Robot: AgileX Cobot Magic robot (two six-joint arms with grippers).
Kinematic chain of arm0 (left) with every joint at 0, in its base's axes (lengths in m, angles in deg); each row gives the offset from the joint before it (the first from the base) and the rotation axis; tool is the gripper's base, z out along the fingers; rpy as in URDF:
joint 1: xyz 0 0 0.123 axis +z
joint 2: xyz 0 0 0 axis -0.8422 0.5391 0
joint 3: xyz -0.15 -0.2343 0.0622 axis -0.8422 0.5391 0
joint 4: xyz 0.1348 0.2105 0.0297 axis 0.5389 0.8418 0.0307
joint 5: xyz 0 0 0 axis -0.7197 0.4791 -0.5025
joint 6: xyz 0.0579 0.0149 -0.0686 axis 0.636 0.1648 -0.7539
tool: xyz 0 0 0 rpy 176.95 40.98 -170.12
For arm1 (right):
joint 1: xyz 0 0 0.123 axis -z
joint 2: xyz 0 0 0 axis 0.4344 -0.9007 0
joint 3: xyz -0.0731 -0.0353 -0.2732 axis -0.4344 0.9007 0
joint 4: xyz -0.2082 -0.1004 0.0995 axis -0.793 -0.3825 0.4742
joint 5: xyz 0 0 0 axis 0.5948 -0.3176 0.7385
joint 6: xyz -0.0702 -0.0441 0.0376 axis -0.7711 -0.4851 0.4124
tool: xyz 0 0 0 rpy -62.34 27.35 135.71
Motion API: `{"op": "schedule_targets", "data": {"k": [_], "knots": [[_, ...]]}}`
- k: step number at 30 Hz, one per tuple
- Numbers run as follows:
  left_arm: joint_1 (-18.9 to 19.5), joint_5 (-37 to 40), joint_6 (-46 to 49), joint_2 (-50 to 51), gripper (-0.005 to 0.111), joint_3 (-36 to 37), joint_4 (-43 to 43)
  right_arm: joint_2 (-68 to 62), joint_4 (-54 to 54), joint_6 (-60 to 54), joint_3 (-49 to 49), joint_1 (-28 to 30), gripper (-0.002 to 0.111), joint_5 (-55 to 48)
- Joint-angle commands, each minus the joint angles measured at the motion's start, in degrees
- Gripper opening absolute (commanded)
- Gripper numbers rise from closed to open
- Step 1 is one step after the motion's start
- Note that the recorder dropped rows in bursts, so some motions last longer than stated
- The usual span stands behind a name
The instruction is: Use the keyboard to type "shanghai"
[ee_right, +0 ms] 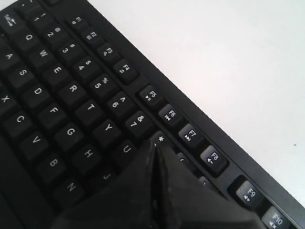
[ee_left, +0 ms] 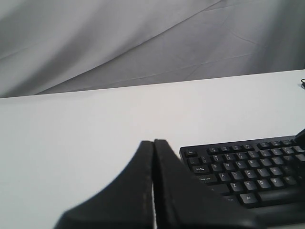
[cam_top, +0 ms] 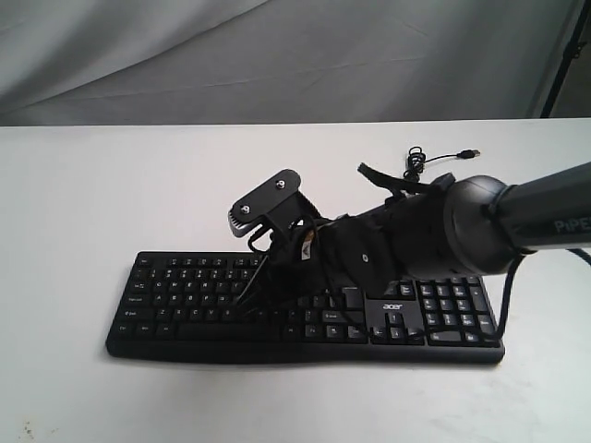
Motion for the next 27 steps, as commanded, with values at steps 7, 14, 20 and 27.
{"op": "schedule_targets", "data": {"k": [7,14,20,27], "knots": [[-0.2,-0.2,-0.2,-0.2,0.000,0.2,0.0,0.6,0.1,-0.2,0.7,0.3,0.000,2.8],[-0.2,-0.2,-0.2,-0.2,0.000,0.2,0.0,-1.4,0.1,-0.2,0.7,0.2,0.000,3.1],[-0.2,-0.2,-0.2,-0.2,0.000,0.2,0.0,-2.1,0.1,-0.2,0.7,0.2,0.000,2.7],[-0.2,-0.2,-0.2,-0.2,0.000,0.2,0.0,-3.9,0.5,-0.2,0.7,0.1,0.000,2.8]]}}
